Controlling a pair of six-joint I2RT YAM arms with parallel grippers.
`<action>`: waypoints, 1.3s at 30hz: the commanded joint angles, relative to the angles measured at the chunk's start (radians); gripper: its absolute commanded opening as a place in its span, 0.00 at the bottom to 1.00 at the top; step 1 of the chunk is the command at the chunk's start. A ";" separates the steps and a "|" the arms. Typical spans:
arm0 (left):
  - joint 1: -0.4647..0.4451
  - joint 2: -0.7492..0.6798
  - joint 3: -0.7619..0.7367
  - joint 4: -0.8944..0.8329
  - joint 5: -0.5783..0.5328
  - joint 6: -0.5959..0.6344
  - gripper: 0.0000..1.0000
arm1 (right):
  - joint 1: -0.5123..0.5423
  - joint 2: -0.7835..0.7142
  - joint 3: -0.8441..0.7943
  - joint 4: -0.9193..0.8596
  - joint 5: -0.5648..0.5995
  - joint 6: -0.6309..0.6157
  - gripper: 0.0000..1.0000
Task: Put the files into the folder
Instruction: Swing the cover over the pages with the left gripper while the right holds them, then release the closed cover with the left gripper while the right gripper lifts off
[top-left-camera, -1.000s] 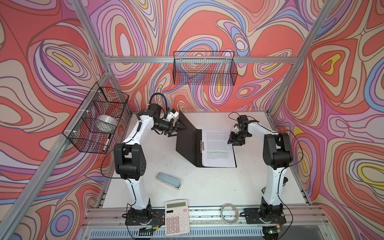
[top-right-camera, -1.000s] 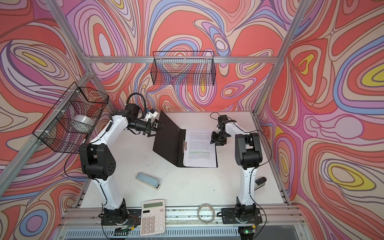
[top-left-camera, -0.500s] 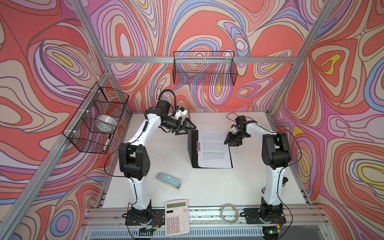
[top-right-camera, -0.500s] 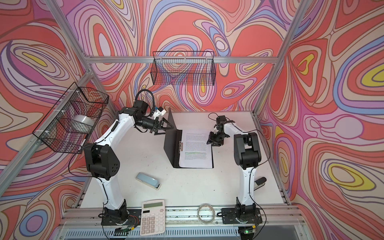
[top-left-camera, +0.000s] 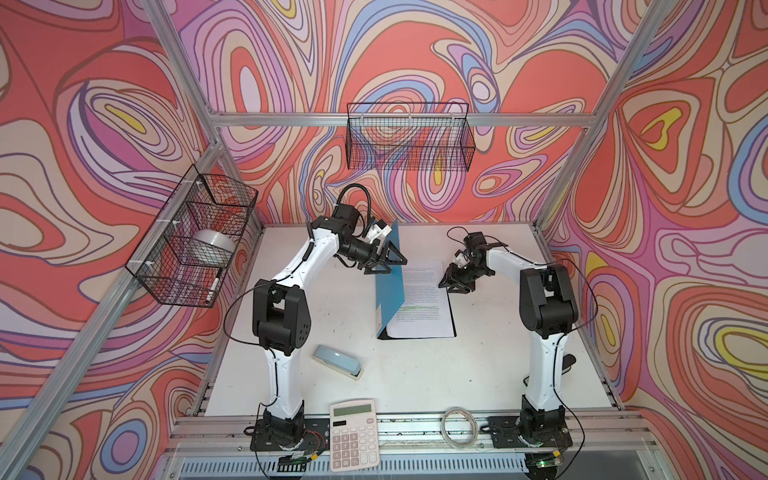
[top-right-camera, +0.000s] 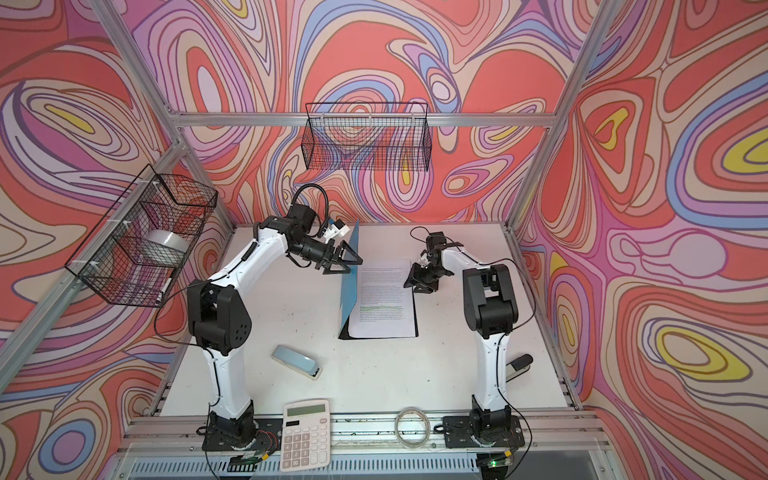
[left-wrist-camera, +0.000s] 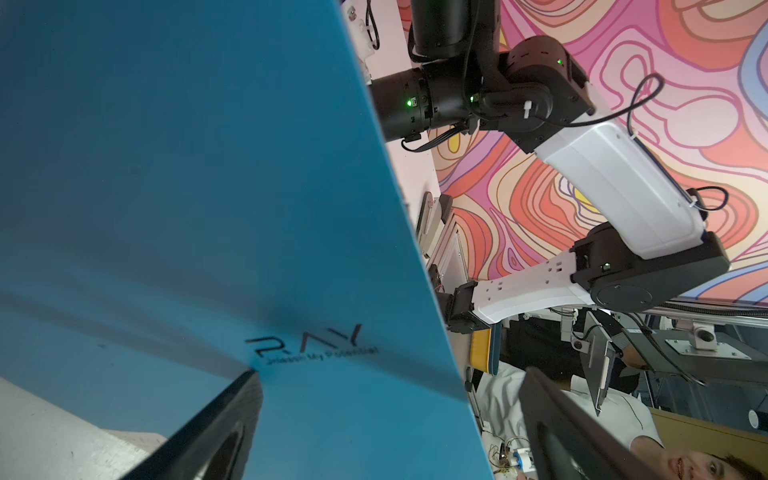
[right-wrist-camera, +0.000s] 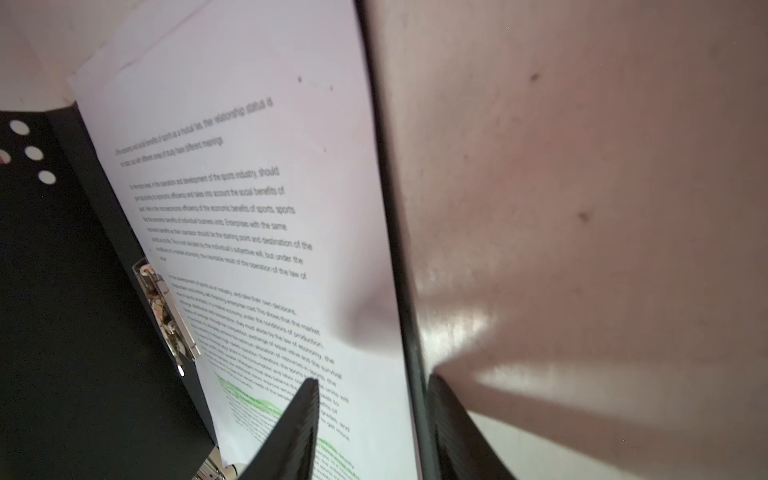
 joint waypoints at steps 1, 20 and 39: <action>-0.014 0.021 0.034 0.034 -0.006 -0.025 0.97 | -0.034 -0.085 -0.033 0.053 -0.025 0.066 0.45; -0.045 0.064 0.052 0.092 -0.010 -0.061 0.98 | -0.038 -0.137 -0.218 0.802 -0.630 0.588 0.47; 0.018 -0.017 -0.014 -0.008 -0.096 0.044 0.97 | -0.038 -0.139 -0.147 0.351 -0.458 0.223 0.46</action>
